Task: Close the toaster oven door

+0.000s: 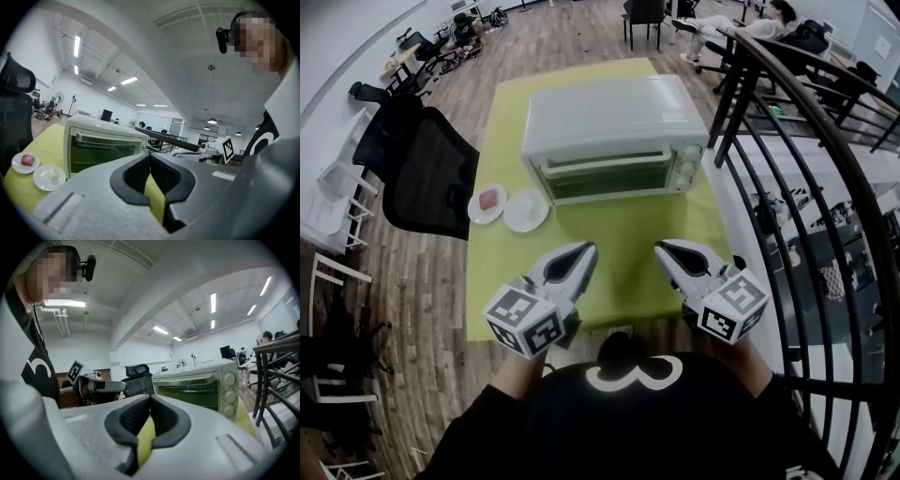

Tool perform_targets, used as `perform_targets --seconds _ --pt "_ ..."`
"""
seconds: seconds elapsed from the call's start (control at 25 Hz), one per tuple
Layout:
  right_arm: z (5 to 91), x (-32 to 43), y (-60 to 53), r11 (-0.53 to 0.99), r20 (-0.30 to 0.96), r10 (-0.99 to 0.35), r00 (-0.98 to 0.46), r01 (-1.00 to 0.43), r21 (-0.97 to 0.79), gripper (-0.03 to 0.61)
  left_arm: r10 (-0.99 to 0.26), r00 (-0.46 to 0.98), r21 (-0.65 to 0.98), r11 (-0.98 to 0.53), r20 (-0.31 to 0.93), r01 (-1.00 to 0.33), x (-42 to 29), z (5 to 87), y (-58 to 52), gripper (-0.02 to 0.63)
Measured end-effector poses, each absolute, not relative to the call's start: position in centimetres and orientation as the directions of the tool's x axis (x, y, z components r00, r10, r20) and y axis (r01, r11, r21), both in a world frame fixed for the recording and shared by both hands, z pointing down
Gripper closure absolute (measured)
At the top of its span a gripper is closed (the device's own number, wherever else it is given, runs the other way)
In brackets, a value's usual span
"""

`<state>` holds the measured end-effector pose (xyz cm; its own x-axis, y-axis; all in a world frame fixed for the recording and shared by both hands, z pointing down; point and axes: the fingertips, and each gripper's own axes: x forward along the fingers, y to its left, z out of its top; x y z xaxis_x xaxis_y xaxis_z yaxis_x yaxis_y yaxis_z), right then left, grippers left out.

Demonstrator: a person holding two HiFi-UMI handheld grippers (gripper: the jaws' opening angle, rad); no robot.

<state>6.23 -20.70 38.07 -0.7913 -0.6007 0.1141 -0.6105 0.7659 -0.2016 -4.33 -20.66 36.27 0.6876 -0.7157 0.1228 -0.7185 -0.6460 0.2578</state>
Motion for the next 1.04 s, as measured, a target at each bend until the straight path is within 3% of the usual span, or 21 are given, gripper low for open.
perform_targets --seconds 1.04 --pt "37.3 9.0 -20.2 0.758 0.096 -0.611 -0.786 -0.616 -0.215 0.577 -0.702 0.694 0.223 -0.66 0.159 -0.718 -1.3 36.0 -20.3 0.603"
